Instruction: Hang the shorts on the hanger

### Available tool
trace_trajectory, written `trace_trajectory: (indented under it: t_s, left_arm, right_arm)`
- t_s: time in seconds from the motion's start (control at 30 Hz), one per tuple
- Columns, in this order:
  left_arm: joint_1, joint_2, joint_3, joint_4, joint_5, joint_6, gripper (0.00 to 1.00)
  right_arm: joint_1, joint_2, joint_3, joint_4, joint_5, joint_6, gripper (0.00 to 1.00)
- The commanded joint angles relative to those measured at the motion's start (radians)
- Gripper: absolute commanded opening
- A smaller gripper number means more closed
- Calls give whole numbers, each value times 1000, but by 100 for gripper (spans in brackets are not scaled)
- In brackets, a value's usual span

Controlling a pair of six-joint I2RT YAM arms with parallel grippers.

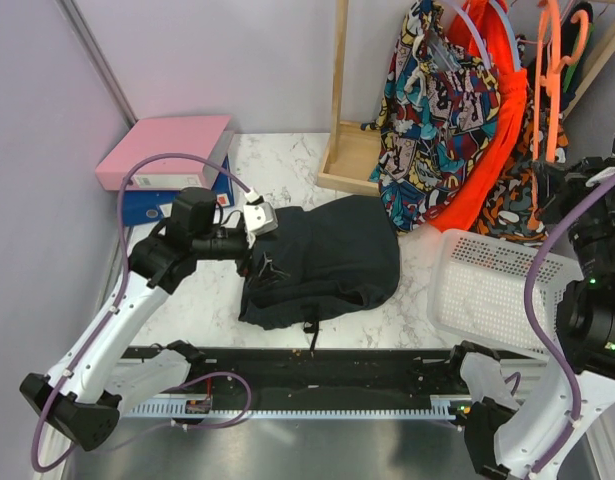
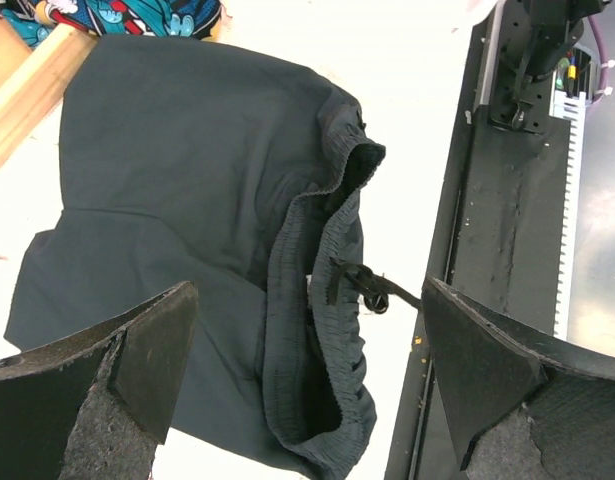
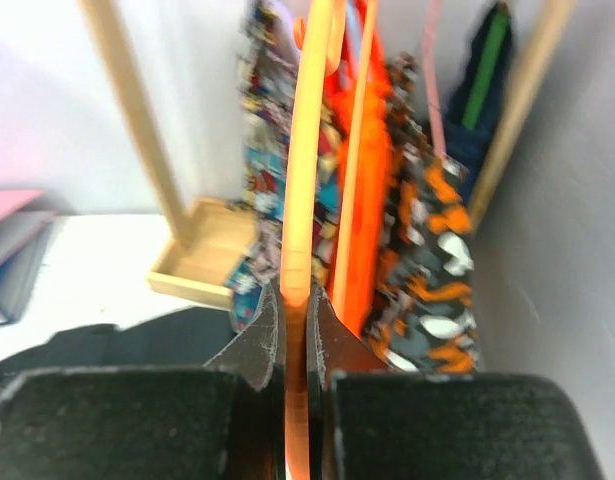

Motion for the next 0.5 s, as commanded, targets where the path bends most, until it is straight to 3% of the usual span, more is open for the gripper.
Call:
trace_trajectory:
  t_s: [0.0,0.03,0.13,0.17,0.2,0.3,0.4,0.47]
  left_arm:
    - [-2,-60,-43,40,0,-88,99]
    - [-1,-89,-54,82,-15,-115,99]
    - [21,-167,-120,228,-90,-276,99]
    - [38,-202,-151,279,-94,-330,99]
    - [71,-236,-218,326,-94,-447,99]
    - [104,-350,-313,460,-156,-576,100]
    - [134,-365,-286,407,-212,-533,100]
    - [170,-350,-251,358,-174,-486,100]
  right_arm:
    - [-2,61,42,86,-227,95,0]
    - [0,74,34,106,-376,114,0]
    - [0,135,9,189,-585,204,0]
    - [-2,153,-4,215,-726,233,0]
    - [0,187,-15,277,-788,265,0]
    - [1,224,-67,364,-934,332,0]
    - [3,233,-150,372,-1003,301,0]
    - [42,236,-240,372,-1014,284,0]
